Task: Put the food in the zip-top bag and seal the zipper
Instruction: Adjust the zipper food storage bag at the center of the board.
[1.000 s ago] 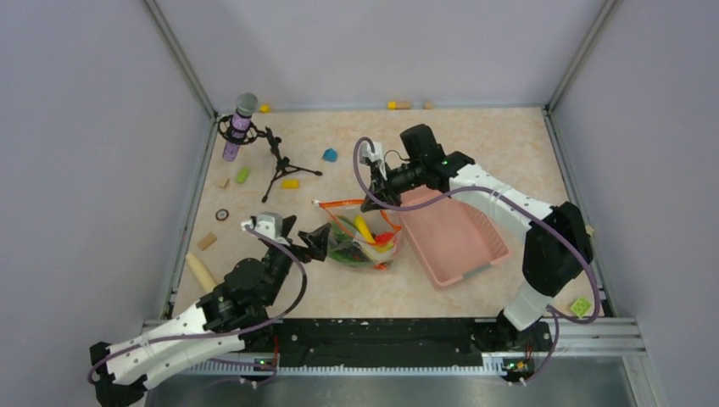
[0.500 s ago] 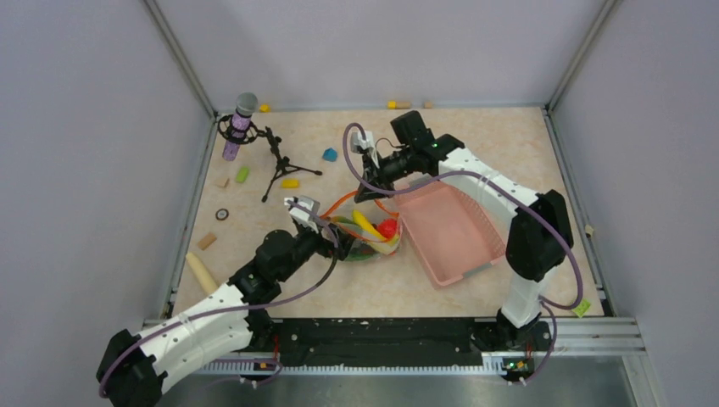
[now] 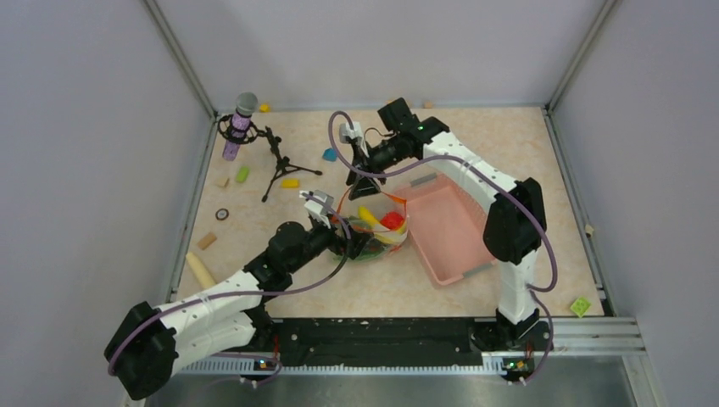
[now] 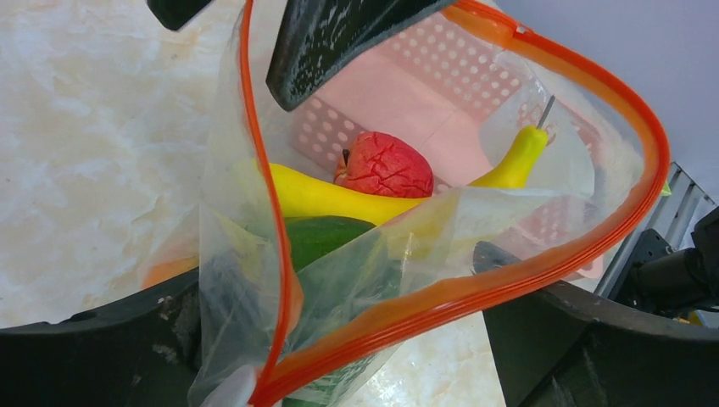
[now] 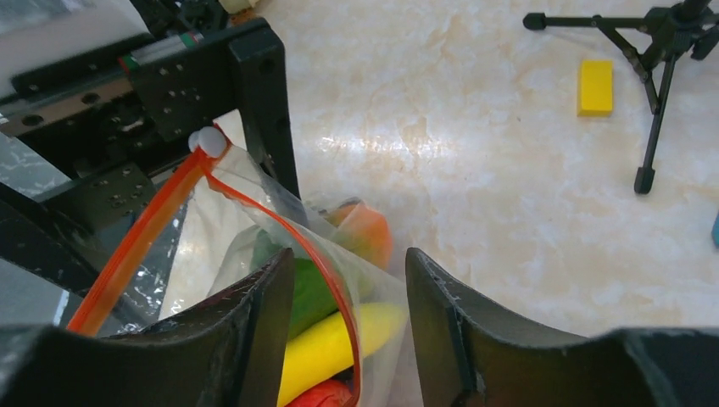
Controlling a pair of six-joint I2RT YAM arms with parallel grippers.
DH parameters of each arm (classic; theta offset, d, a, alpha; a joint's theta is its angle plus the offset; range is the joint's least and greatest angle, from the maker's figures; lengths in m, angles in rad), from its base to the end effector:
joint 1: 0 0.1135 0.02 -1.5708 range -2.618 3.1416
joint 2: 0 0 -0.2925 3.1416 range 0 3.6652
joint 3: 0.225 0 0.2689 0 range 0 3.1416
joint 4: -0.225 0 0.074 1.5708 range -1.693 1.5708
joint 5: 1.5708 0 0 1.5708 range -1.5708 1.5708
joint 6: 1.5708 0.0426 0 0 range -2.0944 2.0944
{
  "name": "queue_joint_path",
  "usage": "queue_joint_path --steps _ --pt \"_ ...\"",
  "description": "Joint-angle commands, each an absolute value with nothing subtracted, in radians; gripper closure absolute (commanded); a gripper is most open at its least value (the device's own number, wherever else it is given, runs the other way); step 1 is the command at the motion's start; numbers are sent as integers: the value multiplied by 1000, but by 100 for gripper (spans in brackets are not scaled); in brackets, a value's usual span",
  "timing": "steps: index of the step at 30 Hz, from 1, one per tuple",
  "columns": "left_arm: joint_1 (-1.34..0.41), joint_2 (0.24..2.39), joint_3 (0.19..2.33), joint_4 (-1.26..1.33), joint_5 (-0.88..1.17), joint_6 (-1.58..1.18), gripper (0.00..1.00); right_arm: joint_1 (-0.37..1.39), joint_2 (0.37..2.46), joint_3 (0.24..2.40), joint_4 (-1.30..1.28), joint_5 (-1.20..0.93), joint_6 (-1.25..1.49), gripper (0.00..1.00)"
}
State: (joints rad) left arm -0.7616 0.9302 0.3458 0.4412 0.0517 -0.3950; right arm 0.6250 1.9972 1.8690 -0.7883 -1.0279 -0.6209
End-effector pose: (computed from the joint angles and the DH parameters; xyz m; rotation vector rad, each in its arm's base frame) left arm 0.1521 -0.1481 0.2368 0.3674 1.7607 -0.8903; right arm 0.3574 0.3028 0.3296 -1.6349 1.5495 1.2505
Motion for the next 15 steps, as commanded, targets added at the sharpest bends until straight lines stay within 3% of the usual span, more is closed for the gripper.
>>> queue_joint_path --steps 1,7,12,15 --pt "-763 858 353 463 52 -427 2 615 1913 1884 -864 -926 -678 46" --pt "-763 696 328 334 -46 -479 2 615 1732 1797 -811 -794 -570 33" --pt "-762 539 387 109 -163 -516 2 632 1510 1528 -400 -534 -176 28" --pt "-763 445 426 -9 -188 -512 2 655 1417 1417 -340 -572 -138 25"
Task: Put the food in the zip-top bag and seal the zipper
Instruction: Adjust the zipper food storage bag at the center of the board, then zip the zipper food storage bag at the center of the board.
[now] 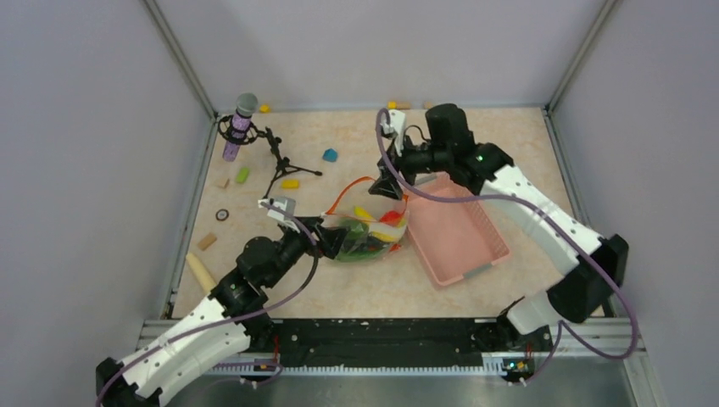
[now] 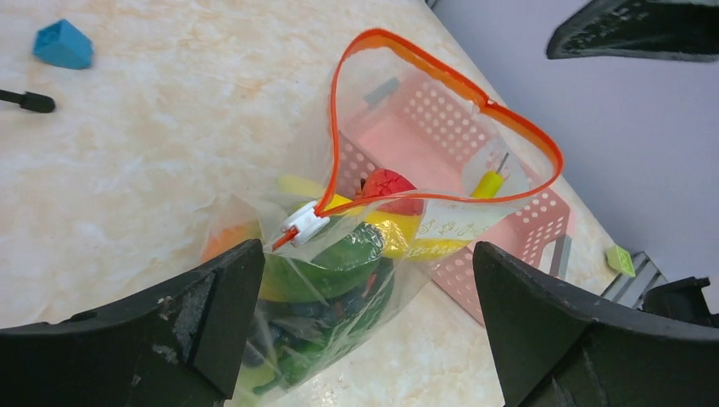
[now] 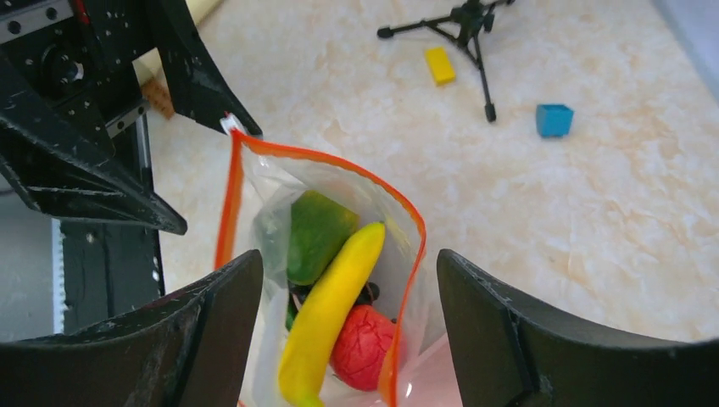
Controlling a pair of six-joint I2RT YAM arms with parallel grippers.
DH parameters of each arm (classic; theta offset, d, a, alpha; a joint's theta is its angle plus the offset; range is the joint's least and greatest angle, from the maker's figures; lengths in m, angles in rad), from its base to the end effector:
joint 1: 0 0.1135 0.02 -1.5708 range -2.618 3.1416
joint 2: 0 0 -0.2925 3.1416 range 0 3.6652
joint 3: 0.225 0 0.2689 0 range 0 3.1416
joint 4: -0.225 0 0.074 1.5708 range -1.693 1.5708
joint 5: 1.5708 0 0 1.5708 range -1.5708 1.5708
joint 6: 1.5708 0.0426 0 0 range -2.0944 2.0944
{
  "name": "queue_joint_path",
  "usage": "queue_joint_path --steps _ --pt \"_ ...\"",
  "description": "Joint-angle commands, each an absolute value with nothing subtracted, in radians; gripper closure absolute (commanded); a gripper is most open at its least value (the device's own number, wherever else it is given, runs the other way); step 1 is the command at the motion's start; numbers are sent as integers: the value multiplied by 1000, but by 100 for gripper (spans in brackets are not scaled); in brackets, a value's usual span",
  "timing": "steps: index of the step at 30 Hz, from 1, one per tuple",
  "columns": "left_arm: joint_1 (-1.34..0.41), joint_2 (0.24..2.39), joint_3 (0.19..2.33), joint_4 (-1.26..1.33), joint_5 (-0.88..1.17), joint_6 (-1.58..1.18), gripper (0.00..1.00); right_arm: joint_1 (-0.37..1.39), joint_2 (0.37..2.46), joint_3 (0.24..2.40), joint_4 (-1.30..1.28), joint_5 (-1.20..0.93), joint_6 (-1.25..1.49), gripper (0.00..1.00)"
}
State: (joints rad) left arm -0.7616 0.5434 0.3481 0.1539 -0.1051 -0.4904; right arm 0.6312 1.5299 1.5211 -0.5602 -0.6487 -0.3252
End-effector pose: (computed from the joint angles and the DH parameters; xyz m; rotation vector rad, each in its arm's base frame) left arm 0.1150 -0.1035 0.2679 0.1433 1.6787 -0.8742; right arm 0.2768 0.2342 0.4053 -1.3072 1.6835 0.8715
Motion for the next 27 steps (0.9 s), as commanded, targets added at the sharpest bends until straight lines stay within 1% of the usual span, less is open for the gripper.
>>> queue_joint_path --steps 1,3,5,8,10,13,15,17,21,23,24,26,27 --pt "-762 412 434 -47 -204 -513 2 669 1395 1391 -330 -595 -128 25" --pt "-762 347 450 -119 -289 -543 2 719 1370 1353 -327 -604 -140 24" --pt "-762 311 466 -207 -432 -581 2 795 1368 1334 -334 -538 -181 23" --pt "-762 288 498 -310 -548 -630 2 900 1420 1367 -359 -386 -227 23" --pt "-763 287 509 -352 -591 -661 2 920 1480 1411 -394 -371 -219 24" --pt "-762 292 505 -360 -608 -673 2 922 1568 1473 -460 -369 -257 29" --pt "-763 292 501 -350 -602 -669 2 924 1618 1498 -498 -321 -296 31" --pt "-762 290 483 -322 -587 -648 2 925 1645 1508 -516 -258 -321 33" --pt "-763 296 445 -237 -528 -596 2 924 1657 1505 -527 -252 -330 36" --pt "-762 301 432 -211 -512 -579 2 924 1654 1501 -526 -276 -332 41" --pt "-762 303 424 -190 -506 -569 2 924 1650 1502 -524 -289 -329 45" --pt "-762 304 404 -155 -490 -554 2 924 1641 1500 -516 -312 -313 69" --pt "-762 303 391 -136 -477 -545 2 925 1634 1499 -509 -321 -303 78"
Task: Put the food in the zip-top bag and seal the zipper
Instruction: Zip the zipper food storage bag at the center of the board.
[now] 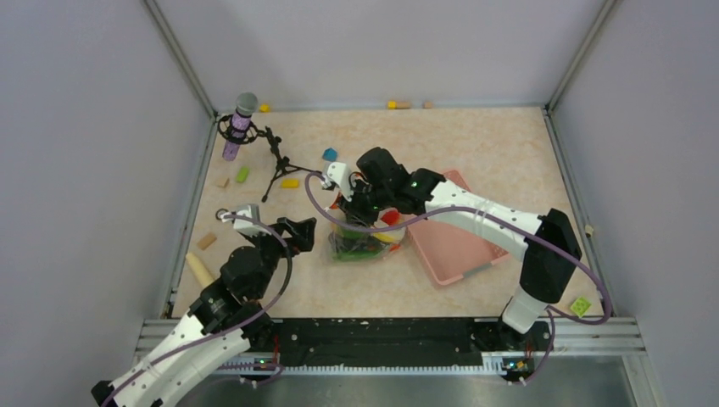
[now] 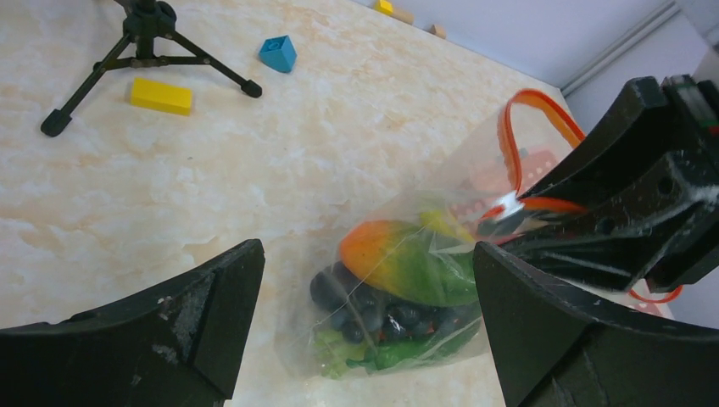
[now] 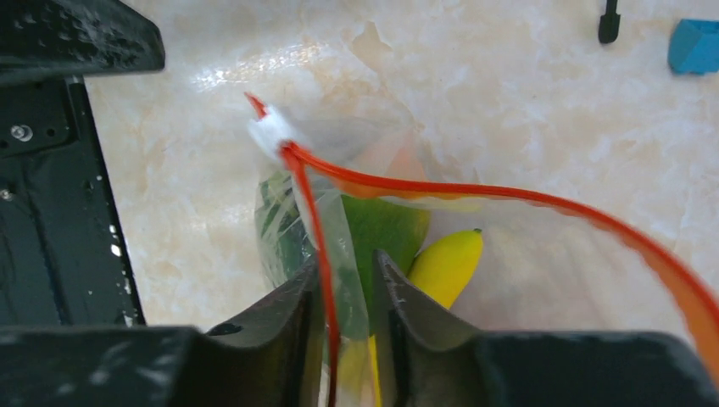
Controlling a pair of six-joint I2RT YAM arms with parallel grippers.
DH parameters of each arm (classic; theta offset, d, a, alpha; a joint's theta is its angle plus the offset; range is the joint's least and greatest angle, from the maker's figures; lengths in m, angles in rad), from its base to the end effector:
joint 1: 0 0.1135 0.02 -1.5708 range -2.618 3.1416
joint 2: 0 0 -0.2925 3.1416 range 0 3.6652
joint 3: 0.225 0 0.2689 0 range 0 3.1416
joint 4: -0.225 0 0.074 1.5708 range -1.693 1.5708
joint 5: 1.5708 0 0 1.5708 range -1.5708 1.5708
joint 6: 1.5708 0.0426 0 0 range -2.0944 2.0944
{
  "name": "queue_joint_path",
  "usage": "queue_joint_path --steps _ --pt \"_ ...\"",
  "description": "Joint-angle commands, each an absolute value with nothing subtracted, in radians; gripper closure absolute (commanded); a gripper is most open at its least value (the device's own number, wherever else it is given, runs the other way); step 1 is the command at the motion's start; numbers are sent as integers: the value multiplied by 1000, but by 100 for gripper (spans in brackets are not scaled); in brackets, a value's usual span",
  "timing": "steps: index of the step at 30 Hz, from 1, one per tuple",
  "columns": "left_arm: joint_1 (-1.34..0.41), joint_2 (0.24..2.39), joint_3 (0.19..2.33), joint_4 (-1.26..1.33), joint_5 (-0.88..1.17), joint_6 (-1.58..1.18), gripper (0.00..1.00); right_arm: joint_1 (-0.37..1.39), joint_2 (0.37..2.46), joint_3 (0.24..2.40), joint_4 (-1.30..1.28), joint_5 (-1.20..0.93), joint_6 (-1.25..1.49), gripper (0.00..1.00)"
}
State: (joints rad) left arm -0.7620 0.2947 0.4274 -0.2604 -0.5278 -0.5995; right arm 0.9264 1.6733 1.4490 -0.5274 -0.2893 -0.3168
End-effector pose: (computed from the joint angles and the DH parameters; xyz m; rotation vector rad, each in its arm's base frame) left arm 0.0885 -0.0548 0.2785 -0.2597 1.6941 -0.5732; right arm 0.2322 0.3293 0.3262 -1.5001 1.8371 0.6372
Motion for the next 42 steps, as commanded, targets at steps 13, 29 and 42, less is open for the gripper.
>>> queue_joint_path --steps 13,29,42 --pt "-763 329 245 171 104 -303 3 925 1379 1212 -427 -514 -399 100" --pt "-762 417 260 250 228 -244 15 924 1308 1135 -346 -554 -312 100" --pt "-763 400 280 282 174 -209 25 924 1317 1120 -347 -566 -328 100"
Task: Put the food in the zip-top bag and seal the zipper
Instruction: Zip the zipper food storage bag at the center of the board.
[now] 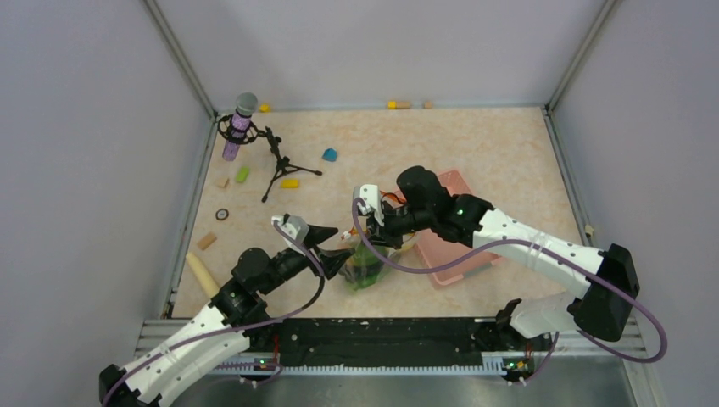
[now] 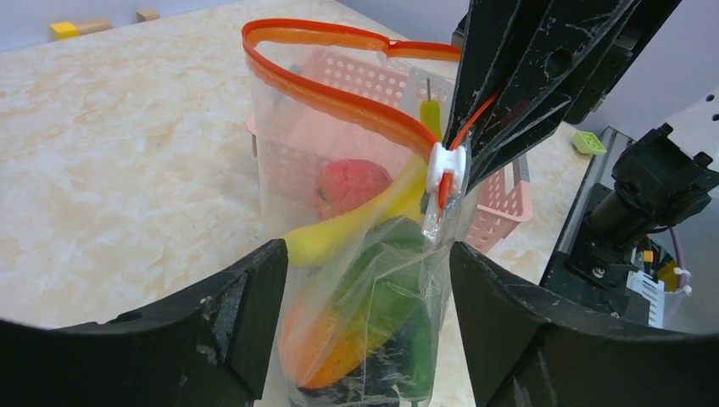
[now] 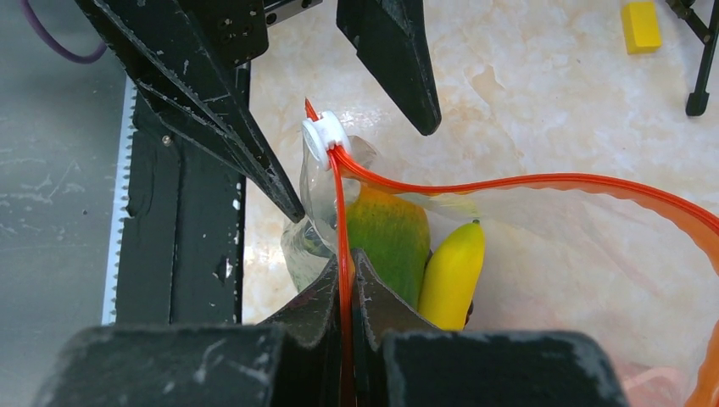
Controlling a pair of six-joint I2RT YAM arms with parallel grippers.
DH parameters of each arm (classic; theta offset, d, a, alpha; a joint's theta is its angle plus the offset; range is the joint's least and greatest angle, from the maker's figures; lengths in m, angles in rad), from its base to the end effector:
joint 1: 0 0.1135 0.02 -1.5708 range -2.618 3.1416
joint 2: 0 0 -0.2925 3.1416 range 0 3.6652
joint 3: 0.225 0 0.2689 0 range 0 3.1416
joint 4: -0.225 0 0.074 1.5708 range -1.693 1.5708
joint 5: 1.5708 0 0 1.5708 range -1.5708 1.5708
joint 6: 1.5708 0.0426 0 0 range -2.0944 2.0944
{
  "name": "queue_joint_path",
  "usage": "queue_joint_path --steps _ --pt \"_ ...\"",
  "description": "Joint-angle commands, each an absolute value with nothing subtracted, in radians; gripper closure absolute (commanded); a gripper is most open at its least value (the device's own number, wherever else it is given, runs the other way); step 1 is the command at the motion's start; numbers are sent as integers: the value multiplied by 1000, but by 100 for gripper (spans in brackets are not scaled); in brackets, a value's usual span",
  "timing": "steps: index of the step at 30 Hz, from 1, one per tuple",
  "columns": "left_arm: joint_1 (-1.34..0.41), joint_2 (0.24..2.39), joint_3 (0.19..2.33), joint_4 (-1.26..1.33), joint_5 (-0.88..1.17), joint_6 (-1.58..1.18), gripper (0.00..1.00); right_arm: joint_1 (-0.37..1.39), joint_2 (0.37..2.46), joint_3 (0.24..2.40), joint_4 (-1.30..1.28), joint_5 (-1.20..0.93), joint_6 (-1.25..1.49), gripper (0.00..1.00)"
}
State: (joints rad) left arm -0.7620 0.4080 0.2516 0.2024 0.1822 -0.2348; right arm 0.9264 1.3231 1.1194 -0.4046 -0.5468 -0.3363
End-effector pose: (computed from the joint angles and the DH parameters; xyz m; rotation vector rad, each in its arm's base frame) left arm 0.0927 -0.0992 0.2533 0.5621 1.4981 -0.9251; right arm 0.1671 0.2593 0.3397 -1.5611 1.5883 0.9258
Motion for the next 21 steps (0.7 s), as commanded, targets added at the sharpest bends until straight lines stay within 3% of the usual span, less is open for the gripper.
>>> queue_joint_path --steps 1,11,21 --pt "-762 403 283 284 181 -207 25 924 1317 1120 -348 -569 -329 100" --pt "-763 445 305 314 208 -188 37 924 1316 1115 -347 -606 -340 100" --pt "-763 451 320 323 252 -183 39 924 1328 1106 -362 -616 -376 99"
